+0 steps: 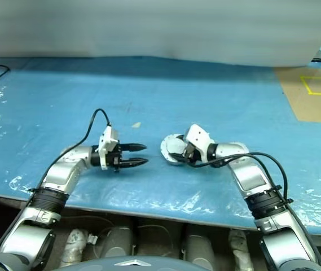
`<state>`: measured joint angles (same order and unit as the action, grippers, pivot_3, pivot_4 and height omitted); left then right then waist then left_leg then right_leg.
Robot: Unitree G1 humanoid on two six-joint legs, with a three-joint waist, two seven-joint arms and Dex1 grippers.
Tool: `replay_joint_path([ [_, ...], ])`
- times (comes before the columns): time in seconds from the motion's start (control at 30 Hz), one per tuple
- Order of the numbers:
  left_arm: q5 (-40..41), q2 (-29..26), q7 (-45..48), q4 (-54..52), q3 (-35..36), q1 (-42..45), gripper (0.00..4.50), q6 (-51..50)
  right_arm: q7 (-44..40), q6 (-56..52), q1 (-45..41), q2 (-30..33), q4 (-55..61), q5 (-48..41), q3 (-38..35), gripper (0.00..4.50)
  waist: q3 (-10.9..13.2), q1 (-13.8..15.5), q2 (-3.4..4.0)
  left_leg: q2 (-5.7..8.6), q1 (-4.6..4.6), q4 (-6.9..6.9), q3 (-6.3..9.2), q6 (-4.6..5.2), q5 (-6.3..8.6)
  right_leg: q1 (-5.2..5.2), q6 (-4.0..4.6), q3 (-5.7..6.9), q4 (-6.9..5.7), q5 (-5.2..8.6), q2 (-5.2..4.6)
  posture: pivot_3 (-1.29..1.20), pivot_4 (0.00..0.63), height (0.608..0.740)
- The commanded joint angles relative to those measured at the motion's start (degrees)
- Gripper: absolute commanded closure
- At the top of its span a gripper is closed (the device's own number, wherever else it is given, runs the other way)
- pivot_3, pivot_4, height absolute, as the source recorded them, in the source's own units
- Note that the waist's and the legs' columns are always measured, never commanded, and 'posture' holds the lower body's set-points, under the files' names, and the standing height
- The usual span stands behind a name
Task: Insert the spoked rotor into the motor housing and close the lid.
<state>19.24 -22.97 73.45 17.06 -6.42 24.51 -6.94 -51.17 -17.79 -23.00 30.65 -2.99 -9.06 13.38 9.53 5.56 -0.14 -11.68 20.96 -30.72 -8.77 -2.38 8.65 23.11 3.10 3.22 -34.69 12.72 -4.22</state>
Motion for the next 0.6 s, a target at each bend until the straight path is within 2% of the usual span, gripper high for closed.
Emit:
replay_joint_path([
  [0.03,0.78,-0.02,-0.09,-2.19,0.28,0.07,1.91,0.31,-2.75,-4.93,1.83,1.86,-3.11,-0.72,-0.29,1.52,0.0,0.07,0.0,0.01,0.01,0.0,0.0,0.0,0.0,0.0,0.03,0.0,0.0,-0.02,-0.01,0.0,0.15,0.74],
  [0.27,0.66,0.33,-0.16,-3.24,-0.33,-0.63,1.91,0.08,-6.93,-7.07,1.57,3.78,-2.61,-1.67,0.4,1.52,0.0,0.17,0.0,0.01,0.07,0.04,0.01,0.0,0.0,0.0,0.22,0.01,0.06,-0.11,-0.01,0.0,0.15,0.74],
  [0.47,0.76,0.52,-0.67,-3.49,-0.15,-0.55,1.91,-0.23,-0.61,-0.89,2.58,1.91,-6.04,6.53,4.74,1.52,-0.11,-0.04,-0.13,-0.01,-0.04,0.04,0.01,0.0,0.0,-0.05,-0.07,0.01,0.04,0.05,0.0,0.0,0.15,0.74],
  [0.6,0.22,1.2,-1.71,-2.9,-0.11,-0.33,1.91,0.87,1.79,-0.81,3.99,0.9,-7.94,8.77,6.11,1.52,-0.22,-0.41,-0.3,-0.05,-0.61,0.06,0.0,-0.01,0.01,-0.51,-0.19,-0.02,0.06,0.12,0.0,0.0,0.15,0.74],
])
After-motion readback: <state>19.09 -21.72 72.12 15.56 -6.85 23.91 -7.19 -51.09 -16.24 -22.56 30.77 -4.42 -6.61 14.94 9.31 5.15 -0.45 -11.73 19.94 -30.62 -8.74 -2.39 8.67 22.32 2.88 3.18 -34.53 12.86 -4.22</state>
